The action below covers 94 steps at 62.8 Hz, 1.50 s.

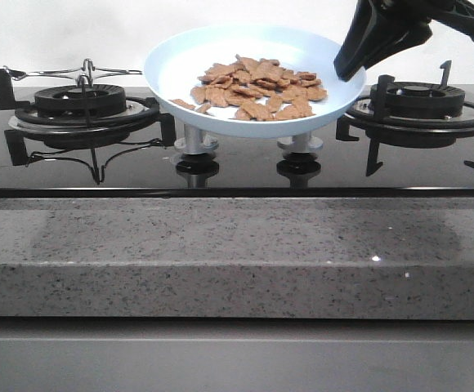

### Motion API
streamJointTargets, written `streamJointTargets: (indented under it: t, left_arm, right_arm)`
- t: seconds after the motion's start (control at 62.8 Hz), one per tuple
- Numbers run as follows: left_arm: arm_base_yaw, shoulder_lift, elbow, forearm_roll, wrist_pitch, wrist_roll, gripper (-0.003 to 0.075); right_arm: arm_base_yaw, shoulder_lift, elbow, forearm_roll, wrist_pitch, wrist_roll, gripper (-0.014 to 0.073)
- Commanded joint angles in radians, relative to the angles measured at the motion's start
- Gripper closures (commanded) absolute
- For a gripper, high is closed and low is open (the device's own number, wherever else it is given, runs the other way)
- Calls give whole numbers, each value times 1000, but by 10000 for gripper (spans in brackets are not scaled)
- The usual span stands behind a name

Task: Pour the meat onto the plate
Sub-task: 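Carry the empty pan back and set it on its burner with the left gripper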

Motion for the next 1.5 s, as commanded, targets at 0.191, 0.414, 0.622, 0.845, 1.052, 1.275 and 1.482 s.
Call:
streamJointTargets:
  t: [0.191, 0.414, 0.622, 0.845, 1.052, 1.275, 1.482]
  left_arm:
    - [0, 65, -30, -113, -27, -23, 741]
    - [0, 125, -30, -101, -38, -30, 741]
    - [0, 157, -30, -84, -11, -37, 741]
    - [0, 178, -30, -27, 22, -38, 741]
    - [0, 178, -30, -22, 37, -40, 741]
    - [-2, 178, -30, 32, 22, -55, 738]
    - [-2, 178, -30, 37, 22, -55, 635]
  right_arm:
    - [-4, -47, -26, 32, -44, -6, 652]
    - [-4, -47, -26, 32, -44, -6, 652]
    - [-4, -47, -26, 32, -44, -6, 652]
    - [-4, -47, -26, 32, -44, -6, 652]
    - [-4, -47, -26, 32, -44, -6, 652]
    - [-4, -47, -26, 32, -44, -6, 652]
    - [-4, -47, -26, 32, -44, -6, 652]
